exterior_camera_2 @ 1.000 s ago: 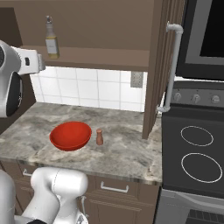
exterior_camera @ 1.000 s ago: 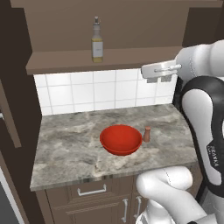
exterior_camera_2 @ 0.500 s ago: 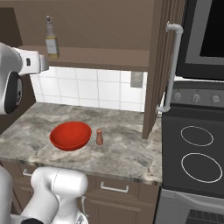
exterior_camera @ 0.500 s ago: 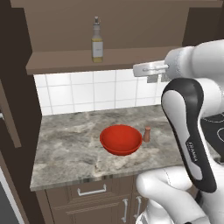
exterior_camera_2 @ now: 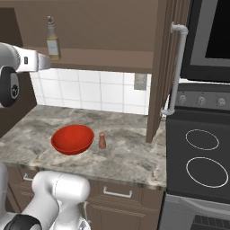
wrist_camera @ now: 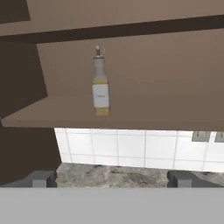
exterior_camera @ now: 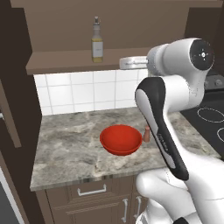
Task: Retrieve the bottle and the shaker from the cabinet and place them next to the mixing bowl on the counter. Then add garlic from the fridge to the mixing bowl.
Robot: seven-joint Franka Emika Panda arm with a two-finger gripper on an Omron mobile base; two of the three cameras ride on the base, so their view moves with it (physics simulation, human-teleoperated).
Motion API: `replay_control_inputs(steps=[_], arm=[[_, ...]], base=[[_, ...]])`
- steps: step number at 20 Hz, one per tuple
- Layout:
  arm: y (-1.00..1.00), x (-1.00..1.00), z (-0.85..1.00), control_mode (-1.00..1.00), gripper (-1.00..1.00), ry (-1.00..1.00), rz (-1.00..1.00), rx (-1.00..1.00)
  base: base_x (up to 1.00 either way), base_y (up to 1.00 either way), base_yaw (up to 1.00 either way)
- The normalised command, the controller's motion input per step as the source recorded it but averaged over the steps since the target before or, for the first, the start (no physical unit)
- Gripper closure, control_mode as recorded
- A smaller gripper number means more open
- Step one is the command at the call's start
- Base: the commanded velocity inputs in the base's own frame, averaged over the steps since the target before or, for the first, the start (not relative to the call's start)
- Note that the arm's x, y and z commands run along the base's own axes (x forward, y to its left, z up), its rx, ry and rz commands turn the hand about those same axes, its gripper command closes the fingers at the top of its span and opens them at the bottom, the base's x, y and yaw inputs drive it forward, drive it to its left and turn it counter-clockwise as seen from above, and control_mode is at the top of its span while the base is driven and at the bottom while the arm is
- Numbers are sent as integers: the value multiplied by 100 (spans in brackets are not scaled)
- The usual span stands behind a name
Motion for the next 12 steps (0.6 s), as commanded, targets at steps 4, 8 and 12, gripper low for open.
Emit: replay_control_inputs(steps=[4, 8, 12], arm=[[0, 13, -1, -100, -100, 0, 0, 0], [0, 0, 0, -100, -100, 3, 0, 0], [0, 15, 0, -100, -100, 11, 0, 1]], base=[[0, 0, 0], [0, 0, 0], [0, 0, 0]])
